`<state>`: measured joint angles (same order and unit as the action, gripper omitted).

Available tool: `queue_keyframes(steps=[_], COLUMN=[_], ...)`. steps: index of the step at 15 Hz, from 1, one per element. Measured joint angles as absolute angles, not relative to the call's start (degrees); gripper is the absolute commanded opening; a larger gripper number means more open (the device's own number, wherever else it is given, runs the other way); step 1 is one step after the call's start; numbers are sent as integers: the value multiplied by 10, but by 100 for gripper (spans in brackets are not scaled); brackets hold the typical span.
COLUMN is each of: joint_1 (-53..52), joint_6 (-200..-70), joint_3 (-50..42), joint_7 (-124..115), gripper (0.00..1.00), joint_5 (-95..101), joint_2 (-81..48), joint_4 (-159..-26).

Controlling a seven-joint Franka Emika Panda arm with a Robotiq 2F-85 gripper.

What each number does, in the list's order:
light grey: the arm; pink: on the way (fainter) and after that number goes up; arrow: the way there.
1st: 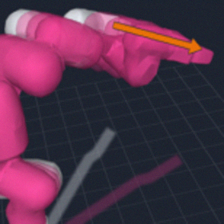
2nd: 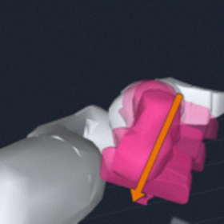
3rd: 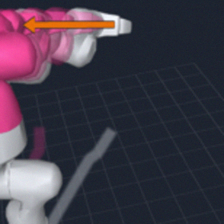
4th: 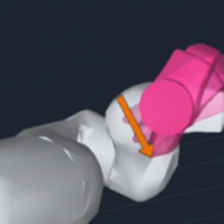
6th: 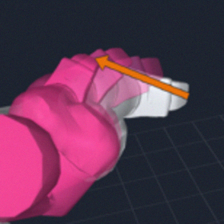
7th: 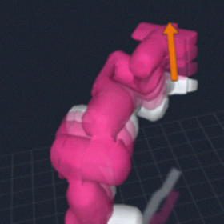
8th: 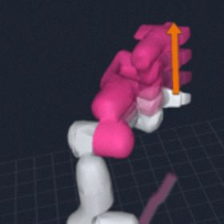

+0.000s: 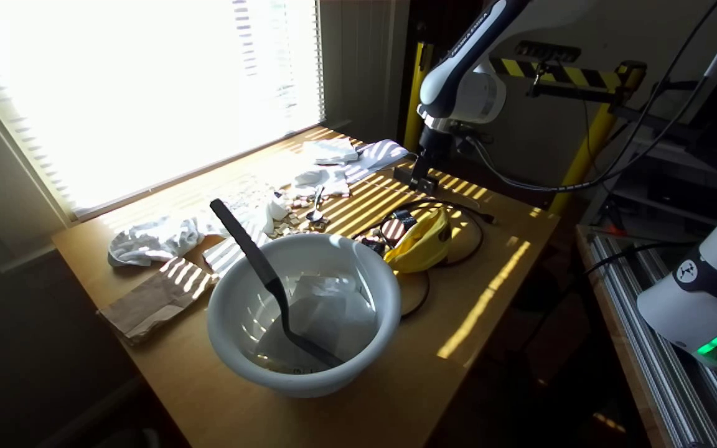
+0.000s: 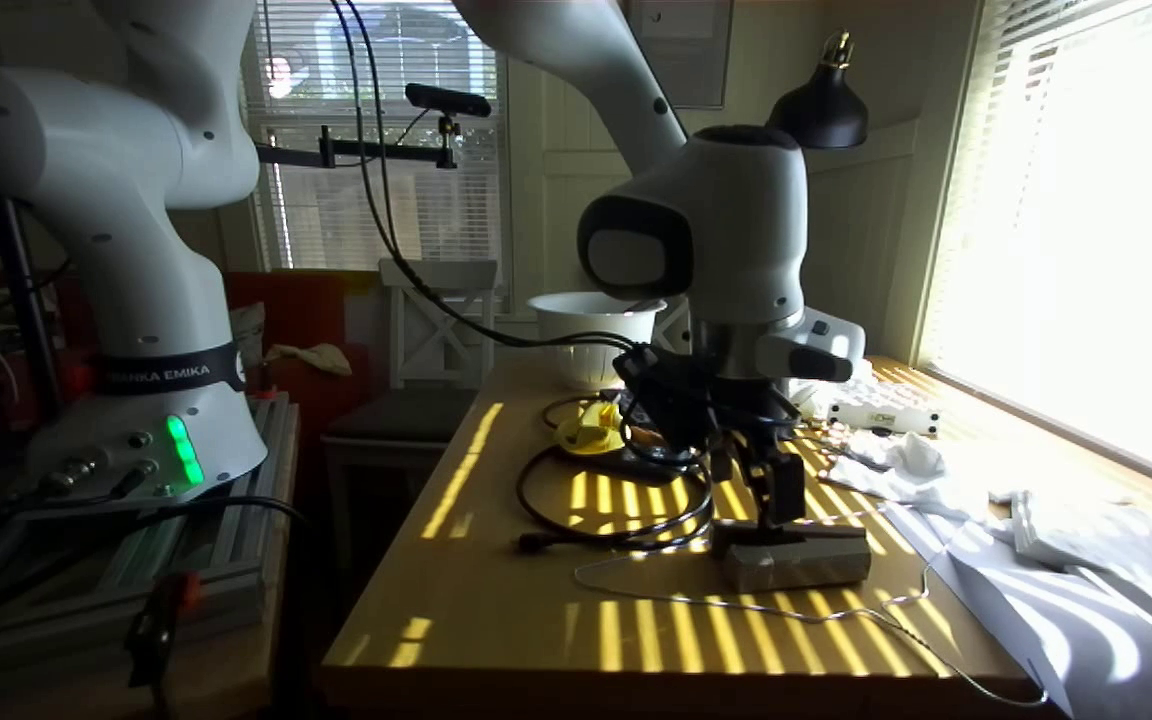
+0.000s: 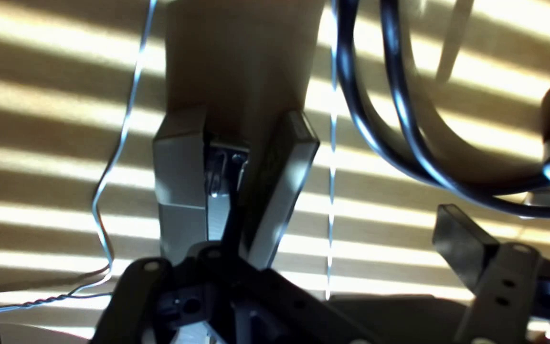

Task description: Turn the stapler, then pick up the paper from the table and staple it

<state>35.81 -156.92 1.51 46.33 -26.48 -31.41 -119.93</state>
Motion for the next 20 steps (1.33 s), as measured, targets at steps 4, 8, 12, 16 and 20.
queue_keyframes(steps=[4, 8, 12, 16, 20], joint_1=[350, 341, 326, 317, 301], joint_6=[-1600, -1619, -1638, -1685, -1789], joint_3=[38, 55, 55, 50, 32], joint_7=[473, 476, 473, 466, 441], gripper=[100, 100, 59, 30, 2], joint_5=[-260, -247, -218, -184, -126], joint_2=[-314, -314, -314, -314, -313], joint_4=[-1206, -1217, -1230, -1245, -1266])
